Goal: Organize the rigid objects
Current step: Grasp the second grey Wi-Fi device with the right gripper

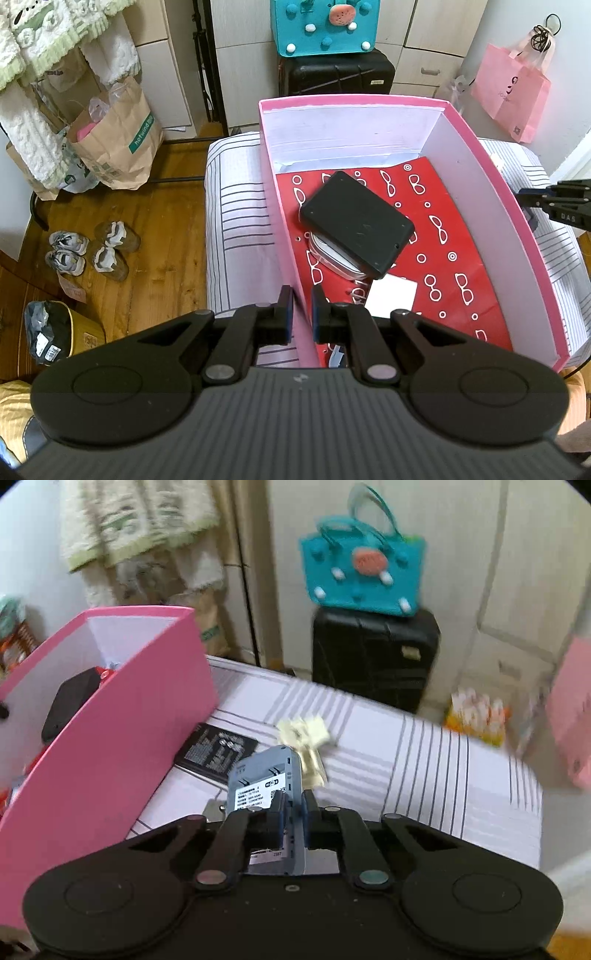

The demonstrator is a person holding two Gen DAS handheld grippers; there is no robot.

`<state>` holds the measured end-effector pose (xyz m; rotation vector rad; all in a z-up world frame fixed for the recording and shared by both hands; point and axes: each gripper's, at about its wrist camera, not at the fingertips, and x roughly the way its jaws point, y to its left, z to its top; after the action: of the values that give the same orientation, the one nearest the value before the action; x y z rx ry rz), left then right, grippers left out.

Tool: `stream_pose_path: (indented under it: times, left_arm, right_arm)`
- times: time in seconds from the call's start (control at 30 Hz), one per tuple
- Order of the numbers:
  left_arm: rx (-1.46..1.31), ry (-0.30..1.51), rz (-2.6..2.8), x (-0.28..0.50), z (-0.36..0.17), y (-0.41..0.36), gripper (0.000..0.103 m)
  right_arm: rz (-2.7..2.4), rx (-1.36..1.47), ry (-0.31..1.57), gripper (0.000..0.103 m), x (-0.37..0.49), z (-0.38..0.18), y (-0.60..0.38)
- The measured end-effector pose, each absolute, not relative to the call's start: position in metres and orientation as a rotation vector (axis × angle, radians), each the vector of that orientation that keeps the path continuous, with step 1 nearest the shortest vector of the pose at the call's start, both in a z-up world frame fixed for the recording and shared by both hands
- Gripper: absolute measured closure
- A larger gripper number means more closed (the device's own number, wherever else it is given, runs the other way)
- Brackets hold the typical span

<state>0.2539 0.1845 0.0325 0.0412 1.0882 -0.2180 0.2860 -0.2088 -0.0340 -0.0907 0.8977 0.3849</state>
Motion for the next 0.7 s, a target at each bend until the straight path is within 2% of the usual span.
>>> stream_pose_path:
  times: [0.07,0.2,0.27,0.33,0.4,0.47,0.53,0.7]
  left_arm:
    - [0.041,1.088,-0.222,0.253,0.032,0.184,0.094]
    - [0.051,1.084,-0.222,0.252,0.031,0.182,0.094]
    - [0.051,1.083,-0.221,0.252,0.031,0.182,0.094]
    - [0.047,1.084,-0.222,0.252,0.031,0.182,0.094]
    - [0.042,1.087,-0.223,0.253,0.031,0.183,0.094]
    - [0.046,1.086,-0.223,0.253,0.031,0.183,0.094]
    - [0.050,1.086,-0.222,0.253,0.031,0.183,0.094]
    - [0.067,1.091,-0.220,0.256,0.030,0.182,0.094]
  right_arm:
    - [0.393,-0.026,0.913,0.101,0.288,-0.034,-0.216]
    - [0.429,0.011,0.924,0.101,0.285,-0.033,-0.221]
    - [0.443,-0.008,0.906,0.094,0.282,-0.033,-0.218]
    - [0.476,-0.036,0.882,0.092,0.279,-0.033,-0.212]
    - [0.518,-0.071,0.867,0.080,0.278,-0.034,-0.206]
    - [0.547,-0.078,0.866,0.048,0.278,-0.037,-0.202]
    - [0.605,-0.092,0.864,0.038,0.277,-0.040,-0.199]
    - [0.590,-0.152,0.873,0.032,0.278,-0.053,-0.196]
